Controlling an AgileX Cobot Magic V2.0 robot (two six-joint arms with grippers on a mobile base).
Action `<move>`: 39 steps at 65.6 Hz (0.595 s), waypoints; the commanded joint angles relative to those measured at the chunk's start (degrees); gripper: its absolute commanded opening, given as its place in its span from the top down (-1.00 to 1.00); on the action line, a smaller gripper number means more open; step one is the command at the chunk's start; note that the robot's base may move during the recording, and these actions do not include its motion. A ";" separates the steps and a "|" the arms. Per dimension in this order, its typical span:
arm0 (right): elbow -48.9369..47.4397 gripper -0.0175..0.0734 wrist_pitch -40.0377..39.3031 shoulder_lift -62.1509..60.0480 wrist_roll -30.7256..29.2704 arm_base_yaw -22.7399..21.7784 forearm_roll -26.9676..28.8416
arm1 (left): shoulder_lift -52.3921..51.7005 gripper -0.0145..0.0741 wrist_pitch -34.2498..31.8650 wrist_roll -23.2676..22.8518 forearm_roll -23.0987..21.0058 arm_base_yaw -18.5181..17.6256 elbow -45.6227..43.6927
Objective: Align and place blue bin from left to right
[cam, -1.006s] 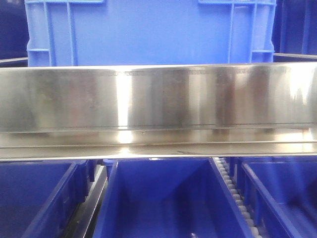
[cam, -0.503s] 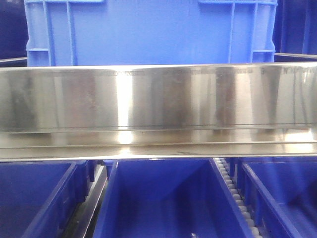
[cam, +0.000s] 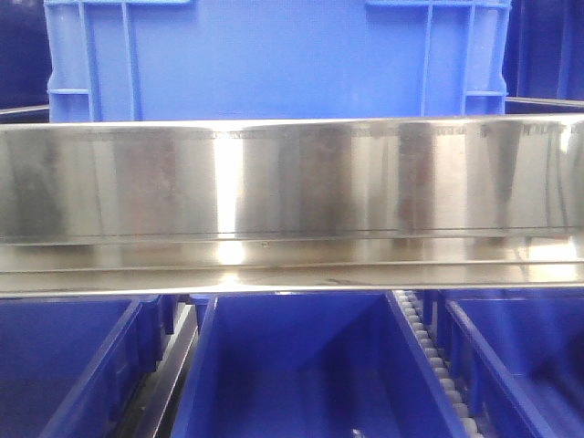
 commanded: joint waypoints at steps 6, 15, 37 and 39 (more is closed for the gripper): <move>-6.35 0.92 5.02 4.12 -0.16 6.53 -5.02 | 4.44 0.92 5.40 -0.19 7.72 -7.28 -8.24; -10.38 0.92 6.13 9.85 3.23 10.58 -5.98 | 11.42 0.92 9.26 -1.59 11.69 -13.23 -15.70; -21.37 0.92 7.29 22.74 16.93 14.32 -18.23 | 26.49 0.92 21.19 -13.02 20.63 -18.30 -33.30; -22.41 0.92 7.87 23.72 18.10 14.61 -18.91 | 27.77 0.92 22.44 -15.75 22.99 -18.85 -34.79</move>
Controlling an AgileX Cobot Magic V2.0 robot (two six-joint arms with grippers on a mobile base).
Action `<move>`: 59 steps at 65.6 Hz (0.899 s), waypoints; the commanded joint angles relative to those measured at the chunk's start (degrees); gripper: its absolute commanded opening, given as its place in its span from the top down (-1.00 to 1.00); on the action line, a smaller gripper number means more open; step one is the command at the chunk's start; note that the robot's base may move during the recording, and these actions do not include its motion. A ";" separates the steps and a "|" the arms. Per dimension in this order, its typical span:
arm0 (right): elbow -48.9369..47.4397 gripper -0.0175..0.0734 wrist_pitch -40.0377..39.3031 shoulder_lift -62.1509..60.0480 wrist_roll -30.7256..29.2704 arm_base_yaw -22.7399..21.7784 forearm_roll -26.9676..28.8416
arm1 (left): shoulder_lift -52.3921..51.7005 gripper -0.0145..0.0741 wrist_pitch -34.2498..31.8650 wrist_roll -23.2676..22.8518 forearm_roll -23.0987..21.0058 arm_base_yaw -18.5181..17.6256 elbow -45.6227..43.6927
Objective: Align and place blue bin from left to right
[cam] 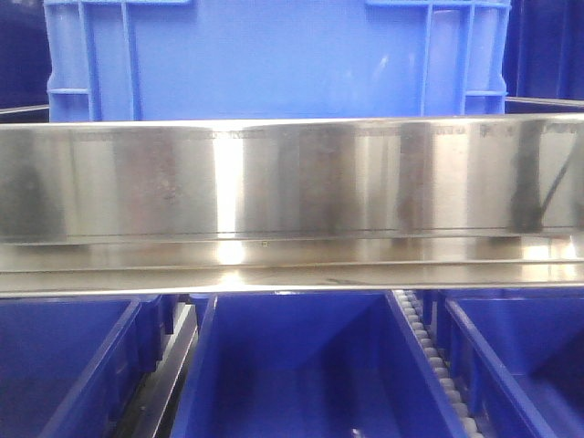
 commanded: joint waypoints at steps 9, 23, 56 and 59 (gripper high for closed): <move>-10.61 0.92 9.08 7.77 9.17 2.21 -6.44 | 7.04 0.92 9.39 -13.61 11.05 -3.15 -9.35; -22.55 0.92 19.05 16.27 9.54 4.57 -5.92 | 11.82 0.92 11.90 -14.19 8.82 -3.40 -15.32; -36.94 0.93 28.88 25.43 5.23 5.61 -0.26 | 18.99 0.92 27.62 -11.99 4.75 -3.40 -27.46; -36.94 0.93 29.00 25.43 5.23 5.61 -0.26 | 18.99 0.92 27.62 -11.88 4.77 -3.40 -27.46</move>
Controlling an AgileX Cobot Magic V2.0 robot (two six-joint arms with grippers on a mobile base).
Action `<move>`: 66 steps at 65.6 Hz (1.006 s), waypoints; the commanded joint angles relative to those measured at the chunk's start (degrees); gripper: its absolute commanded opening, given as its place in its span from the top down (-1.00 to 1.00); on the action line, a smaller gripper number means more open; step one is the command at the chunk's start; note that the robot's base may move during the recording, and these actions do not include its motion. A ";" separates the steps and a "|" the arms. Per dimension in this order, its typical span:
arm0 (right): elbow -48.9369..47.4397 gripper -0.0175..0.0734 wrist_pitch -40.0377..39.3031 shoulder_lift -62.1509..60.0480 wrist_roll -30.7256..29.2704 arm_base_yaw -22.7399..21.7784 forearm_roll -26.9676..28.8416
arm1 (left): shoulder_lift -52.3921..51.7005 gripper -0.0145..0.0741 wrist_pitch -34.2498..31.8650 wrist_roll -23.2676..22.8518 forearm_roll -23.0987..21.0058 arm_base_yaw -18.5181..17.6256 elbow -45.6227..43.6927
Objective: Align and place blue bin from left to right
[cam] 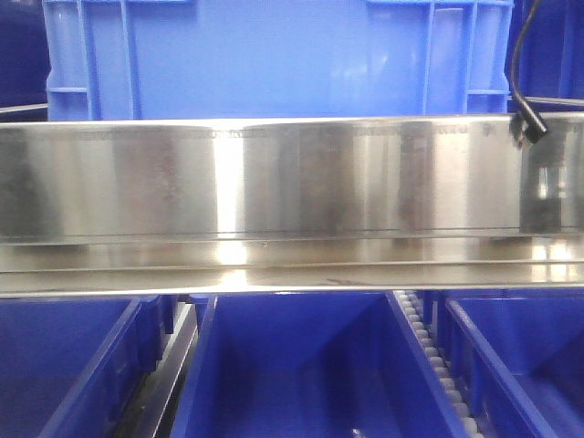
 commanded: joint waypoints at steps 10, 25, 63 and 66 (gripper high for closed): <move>-0.80 0.92 0.85 0.35 -1.07 0.06 -0.23 | -0.12 0.92 0.28 0.52 -0.60 -0.46 -0.62; -0.80 0.86 2.20 0.45 -1.07 0.06 -0.23 | -0.12 0.92 0.79 0.50 -0.60 -0.46 -0.62; -0.80 0.11 4.07 3.63 -1.07 -0.06 -0.34 | -0.12 0.92 2.33 0.55 -0.89 -0.46 -0.62; -0.80 0.08 4.07 4.12 -1.07 -0.06 -0.21 | -0.12 0.92 3.04 0.63 -0.89 -0.46 -0.62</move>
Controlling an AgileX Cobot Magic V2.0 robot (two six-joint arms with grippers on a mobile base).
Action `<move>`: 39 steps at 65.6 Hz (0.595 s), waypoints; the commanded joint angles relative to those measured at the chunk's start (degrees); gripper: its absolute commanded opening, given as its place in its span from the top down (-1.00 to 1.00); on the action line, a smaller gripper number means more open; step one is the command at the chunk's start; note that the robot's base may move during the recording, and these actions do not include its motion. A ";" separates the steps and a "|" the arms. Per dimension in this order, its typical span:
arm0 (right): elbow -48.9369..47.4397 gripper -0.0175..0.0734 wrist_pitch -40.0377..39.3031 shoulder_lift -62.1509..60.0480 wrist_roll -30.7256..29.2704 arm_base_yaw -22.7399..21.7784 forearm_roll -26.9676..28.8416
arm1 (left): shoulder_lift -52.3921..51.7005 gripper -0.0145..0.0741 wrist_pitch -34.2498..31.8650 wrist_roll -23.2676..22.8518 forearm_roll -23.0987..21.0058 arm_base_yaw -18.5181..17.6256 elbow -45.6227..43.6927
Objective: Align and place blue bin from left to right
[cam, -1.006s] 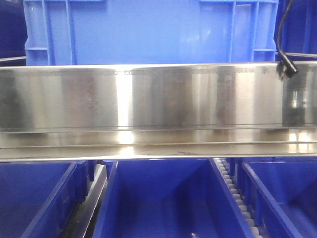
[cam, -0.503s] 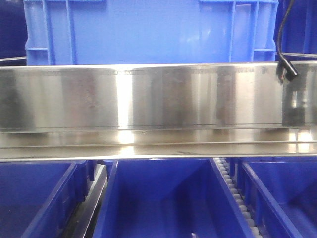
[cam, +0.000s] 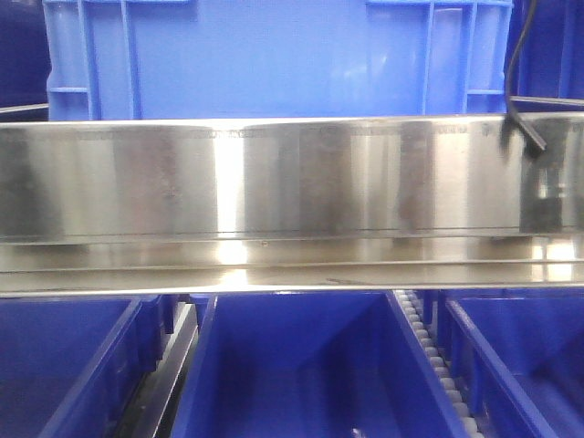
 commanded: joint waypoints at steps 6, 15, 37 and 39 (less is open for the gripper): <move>-0.57 0.04 -0.25 1.29 -0.32 -0.30 0.23 | -0.24 0.92 1.37 1.02 -0.01 -0.46 -0.50; -0.57 0.03 -0.72 2.12 -0.32 -1.50 1.74 | -0.24 0.92 1.42 1.31 -0.01 -0.46 -0.50; -0.57 0.03 -0.59 3.24 -0.54 -2.69 2.75 | -0.24 0.92 1.42 1.31 -0.01 -0.46 -0.50; -0.57 0.03 -0.59 3.24 -0.65 -2.56 2.75 | -0.24 0.92 1.42 1.31 -0.01 -0.46 -0.50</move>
